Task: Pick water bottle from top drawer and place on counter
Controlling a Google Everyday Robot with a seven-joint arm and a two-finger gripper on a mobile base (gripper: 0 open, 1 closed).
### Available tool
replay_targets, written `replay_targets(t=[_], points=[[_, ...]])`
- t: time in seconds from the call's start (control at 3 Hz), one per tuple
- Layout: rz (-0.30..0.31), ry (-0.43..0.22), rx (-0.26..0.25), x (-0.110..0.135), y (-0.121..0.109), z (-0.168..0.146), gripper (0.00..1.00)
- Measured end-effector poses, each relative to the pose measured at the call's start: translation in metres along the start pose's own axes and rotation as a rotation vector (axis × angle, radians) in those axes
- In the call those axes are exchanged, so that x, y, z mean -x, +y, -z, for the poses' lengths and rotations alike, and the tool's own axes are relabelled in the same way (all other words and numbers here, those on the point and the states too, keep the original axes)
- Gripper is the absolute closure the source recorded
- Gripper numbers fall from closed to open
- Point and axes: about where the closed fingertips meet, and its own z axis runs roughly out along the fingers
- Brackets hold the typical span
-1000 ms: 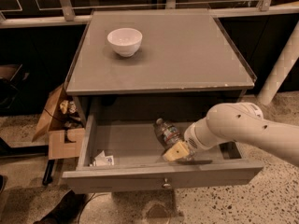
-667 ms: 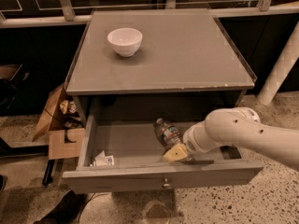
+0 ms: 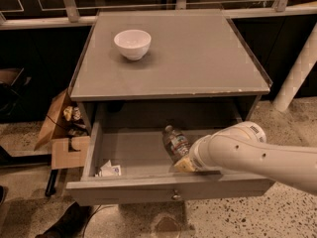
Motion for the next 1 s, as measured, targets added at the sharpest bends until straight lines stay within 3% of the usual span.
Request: replay_targets(t=[0.33,0.67,1.0], points=[[0.052,0.011,-0.018,-0.0040,-0.0009,-0.0020,0.63],[0.052,0.011,-0.018,-0.0039,-0.0009,-0.0020,0.87],[0.061,0.007,-0.010,-0.0028,-0.0003,-0.0010,1.00]])
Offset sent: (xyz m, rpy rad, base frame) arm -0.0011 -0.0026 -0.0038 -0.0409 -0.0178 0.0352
